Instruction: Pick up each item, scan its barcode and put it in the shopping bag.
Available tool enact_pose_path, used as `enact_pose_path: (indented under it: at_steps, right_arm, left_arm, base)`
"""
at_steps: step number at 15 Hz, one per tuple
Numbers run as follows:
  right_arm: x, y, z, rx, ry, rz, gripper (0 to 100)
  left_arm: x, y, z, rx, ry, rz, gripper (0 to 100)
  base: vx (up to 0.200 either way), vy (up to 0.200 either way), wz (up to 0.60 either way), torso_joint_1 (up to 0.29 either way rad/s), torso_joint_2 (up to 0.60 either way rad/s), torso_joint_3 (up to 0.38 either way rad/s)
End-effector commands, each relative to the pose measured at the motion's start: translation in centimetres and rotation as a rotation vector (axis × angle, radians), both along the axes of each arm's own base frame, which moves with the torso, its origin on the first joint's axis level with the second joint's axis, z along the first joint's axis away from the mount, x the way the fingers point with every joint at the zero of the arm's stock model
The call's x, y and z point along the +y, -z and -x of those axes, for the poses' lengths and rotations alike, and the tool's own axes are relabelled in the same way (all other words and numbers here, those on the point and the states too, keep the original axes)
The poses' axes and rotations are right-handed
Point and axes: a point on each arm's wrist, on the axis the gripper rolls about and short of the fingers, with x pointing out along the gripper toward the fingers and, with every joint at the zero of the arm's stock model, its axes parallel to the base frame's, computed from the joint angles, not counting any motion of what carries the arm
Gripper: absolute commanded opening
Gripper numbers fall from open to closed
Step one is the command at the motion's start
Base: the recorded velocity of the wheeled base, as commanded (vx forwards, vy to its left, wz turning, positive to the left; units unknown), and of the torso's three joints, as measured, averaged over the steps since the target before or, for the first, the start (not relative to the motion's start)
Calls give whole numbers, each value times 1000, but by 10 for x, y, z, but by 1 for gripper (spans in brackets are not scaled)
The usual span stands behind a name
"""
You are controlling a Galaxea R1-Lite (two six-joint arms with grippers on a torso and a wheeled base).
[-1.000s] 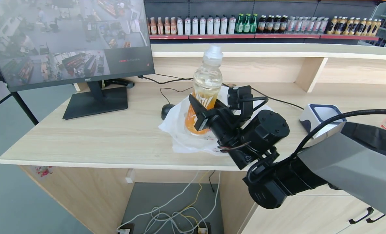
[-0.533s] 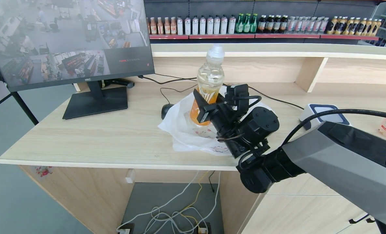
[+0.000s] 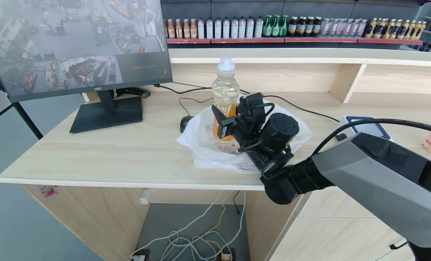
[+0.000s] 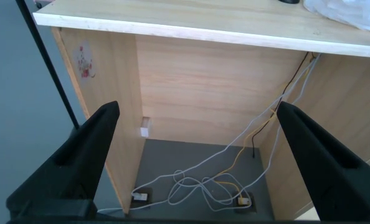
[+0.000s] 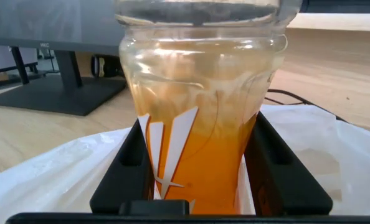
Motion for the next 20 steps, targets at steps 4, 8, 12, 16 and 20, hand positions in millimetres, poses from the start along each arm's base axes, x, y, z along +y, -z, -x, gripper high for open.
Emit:
enact_pose_path:
  at_steps: [4,8,12,16,20]
  right_arm:
    - [3,-9,-3,19,4,11,0]
    - [0,-4,-8,80,8,34,0]
    - [-2,1,-10,103,4,24,0]
    - [-9,9,-11,123,12,14,0]
    - [-10,17,-8,138,11,24,0]
  left_arm:
    - [0,0,0,0,0,3,100]
    - [0,0,0,0,0,0,100]
    - [0,0,0,0,0,0,100]
    - [0,0,0,0,2,0,100]
    - [0,0,0,0,0,0,100]
  base:
    - [0,0,0,0,0,0]
    - [0,0,0,0,0,0]
    - [0,0,0,0,0,0]
    - [0,0,0,0,0,0]
    - [0,0,0,0,0,0]
